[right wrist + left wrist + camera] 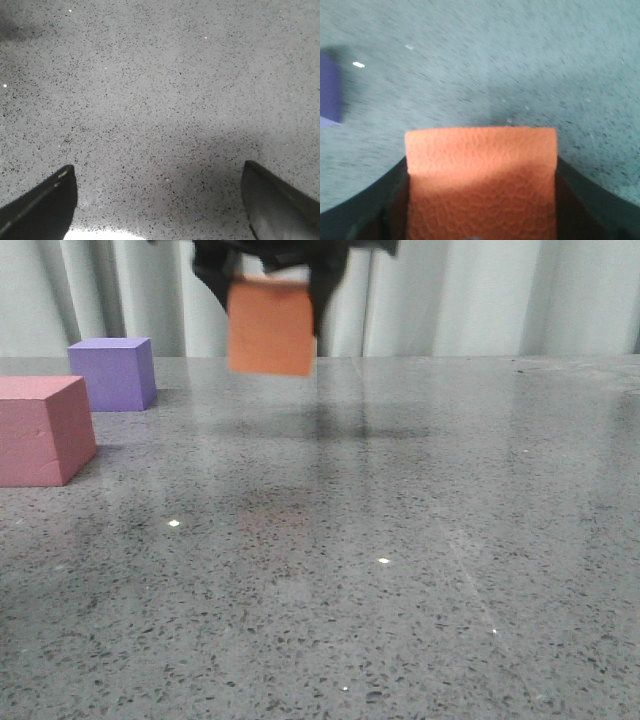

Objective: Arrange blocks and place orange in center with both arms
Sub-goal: 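Lift the orange cube and carry it toward the purple cube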

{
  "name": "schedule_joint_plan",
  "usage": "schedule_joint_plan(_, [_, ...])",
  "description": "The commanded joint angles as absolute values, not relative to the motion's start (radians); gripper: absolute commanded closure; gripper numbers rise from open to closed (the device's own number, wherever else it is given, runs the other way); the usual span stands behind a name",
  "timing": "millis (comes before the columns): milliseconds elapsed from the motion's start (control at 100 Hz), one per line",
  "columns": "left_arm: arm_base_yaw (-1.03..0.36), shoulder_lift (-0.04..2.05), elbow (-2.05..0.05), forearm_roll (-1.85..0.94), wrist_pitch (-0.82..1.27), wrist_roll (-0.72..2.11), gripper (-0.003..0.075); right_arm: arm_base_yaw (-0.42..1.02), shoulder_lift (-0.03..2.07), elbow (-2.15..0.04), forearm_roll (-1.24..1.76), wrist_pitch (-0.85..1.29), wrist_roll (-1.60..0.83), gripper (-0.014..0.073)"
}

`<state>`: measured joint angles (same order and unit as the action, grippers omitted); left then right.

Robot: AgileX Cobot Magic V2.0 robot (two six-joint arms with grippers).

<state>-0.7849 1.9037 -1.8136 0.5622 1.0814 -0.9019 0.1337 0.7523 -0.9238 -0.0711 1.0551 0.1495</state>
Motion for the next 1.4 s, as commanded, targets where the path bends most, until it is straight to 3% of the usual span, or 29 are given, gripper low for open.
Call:
schedule_joint_plan(0, [-0.76,1.806,-1.847,0.624,1.082,-0.864,0.0596,0.125,0.748,-0.945,-0.077,0.994,0.138,-0.0058])
schedule_joint_plan(390, [-0.594,1.672,-1.735,0.59,1.075,-0.768,0.0596,0.125,0.748,-0.945,-0.077,0.993,0.138,-0.0058])
schedule_joint_plan(780, [-0.463,1.549,-1.459,0.49,0.865,-0.768,0.0596,0.125,0.748,-0.945,-0.077,0.981,0.138,-0.0058])
schedule_joint_plan(1390, [-0.439,1.555,-1.383,0.498,0.769,-0.768,0.0596,0.125,0.748,-0.945,-0.077,0.981,0.138,-0.0058])
